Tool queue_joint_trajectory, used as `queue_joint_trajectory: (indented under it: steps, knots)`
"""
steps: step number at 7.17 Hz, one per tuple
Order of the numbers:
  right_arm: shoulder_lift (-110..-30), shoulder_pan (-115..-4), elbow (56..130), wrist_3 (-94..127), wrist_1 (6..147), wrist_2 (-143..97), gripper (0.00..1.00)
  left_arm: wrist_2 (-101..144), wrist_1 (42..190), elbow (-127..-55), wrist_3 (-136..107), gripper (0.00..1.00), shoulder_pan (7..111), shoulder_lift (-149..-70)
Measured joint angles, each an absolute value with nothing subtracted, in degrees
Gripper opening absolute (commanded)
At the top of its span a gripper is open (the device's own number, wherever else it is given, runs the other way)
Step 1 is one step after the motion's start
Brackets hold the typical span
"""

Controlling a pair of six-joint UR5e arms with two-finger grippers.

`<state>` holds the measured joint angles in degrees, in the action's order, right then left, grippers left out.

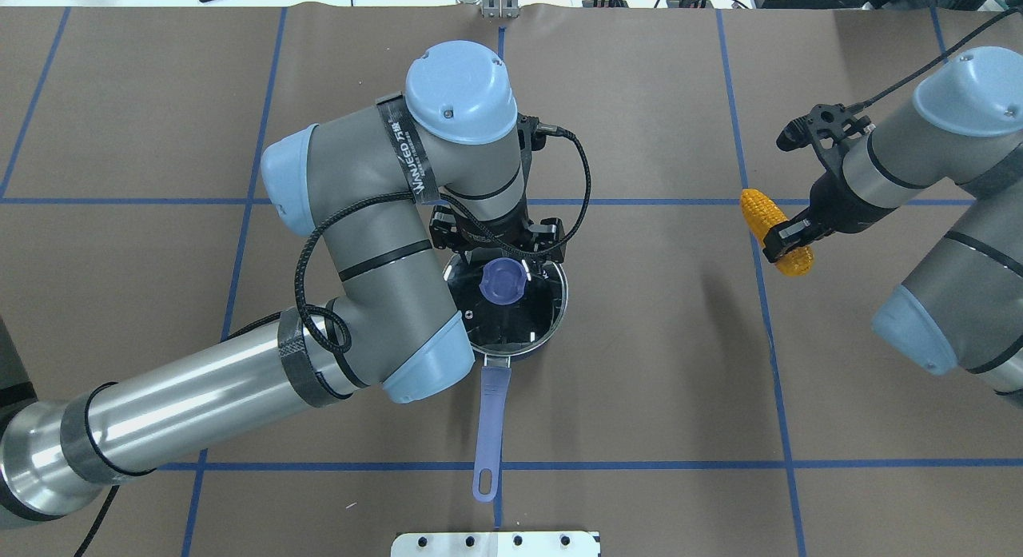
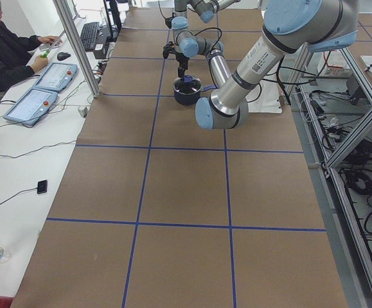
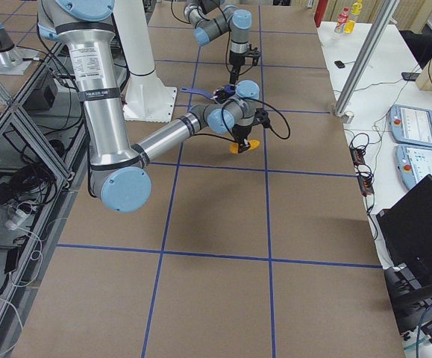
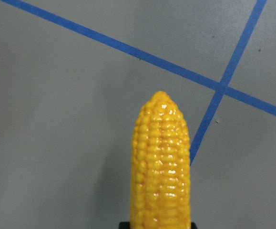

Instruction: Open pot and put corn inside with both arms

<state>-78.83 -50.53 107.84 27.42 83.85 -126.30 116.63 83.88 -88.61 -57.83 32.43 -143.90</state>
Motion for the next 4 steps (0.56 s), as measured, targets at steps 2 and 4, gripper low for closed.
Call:
queue_joint_trajectory:
  steps: [2,4]
  knots:
    - [-78.8,-50.5,107.8,27.4,83.8,-126.3,0.41,116.4,85.0,-87.7,-57.9,0.99,32.3,-143.7]
    - [-78.9,-50.5,107.8,27.4,83.8,-126.3,0.41,116.4,85.1,-87.6,-57.9,0.98,32.0,-143.5]
